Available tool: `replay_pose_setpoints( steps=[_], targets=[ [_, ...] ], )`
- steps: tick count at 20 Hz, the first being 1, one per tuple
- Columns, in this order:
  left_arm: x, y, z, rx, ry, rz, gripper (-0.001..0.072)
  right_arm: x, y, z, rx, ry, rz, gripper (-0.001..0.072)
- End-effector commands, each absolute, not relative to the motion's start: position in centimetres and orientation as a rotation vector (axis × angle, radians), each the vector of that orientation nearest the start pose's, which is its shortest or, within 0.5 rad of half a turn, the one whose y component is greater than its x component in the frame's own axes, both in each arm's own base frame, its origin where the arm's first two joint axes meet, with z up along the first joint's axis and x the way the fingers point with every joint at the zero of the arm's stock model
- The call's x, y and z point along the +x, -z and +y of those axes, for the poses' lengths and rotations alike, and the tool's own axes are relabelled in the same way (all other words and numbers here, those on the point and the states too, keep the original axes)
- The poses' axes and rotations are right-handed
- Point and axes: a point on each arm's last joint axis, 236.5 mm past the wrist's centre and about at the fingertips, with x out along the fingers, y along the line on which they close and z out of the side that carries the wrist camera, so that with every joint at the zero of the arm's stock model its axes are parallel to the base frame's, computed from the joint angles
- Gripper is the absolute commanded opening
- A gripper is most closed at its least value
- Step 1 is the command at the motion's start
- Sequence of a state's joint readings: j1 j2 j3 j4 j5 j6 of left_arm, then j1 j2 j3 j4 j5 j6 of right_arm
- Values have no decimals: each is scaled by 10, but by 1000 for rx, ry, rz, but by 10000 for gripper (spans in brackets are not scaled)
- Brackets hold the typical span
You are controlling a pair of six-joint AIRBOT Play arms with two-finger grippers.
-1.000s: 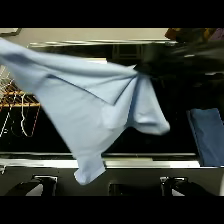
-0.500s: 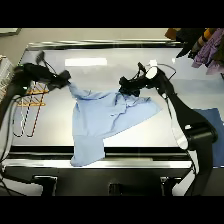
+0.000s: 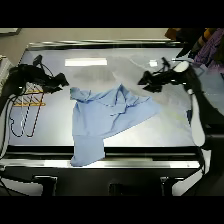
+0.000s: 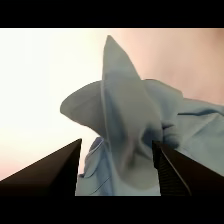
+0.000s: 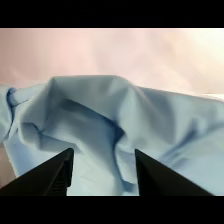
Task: Fold the clothes and pants, and hang the long-sleeved shirts on hangers.
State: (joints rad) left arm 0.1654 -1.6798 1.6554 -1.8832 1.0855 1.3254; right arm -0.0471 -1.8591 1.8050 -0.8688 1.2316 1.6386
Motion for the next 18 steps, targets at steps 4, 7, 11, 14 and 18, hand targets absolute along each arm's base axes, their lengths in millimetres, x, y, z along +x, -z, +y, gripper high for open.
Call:
replay_pose_setpoints(
  steps=[4,7,11,14,18],
  targets=[
    [448,-67,65,-482,-60,1235,533,486,-4,-45,637,-167,1327,484],
    [430,-67,63,-500,-34,1257,532,466,26,-56,616,-163,1422,485],
    [411,-63,29,-490,141,1273,531,457,61,-52,649,-170,1500,484],
    [394,-52,22,-488,168,1305,532,464,74,-46,691,-192,1491,482],
    [383,-43,18,-494,173,1331,532,468,93,-19,722,-245,1522,481]
  ],
)
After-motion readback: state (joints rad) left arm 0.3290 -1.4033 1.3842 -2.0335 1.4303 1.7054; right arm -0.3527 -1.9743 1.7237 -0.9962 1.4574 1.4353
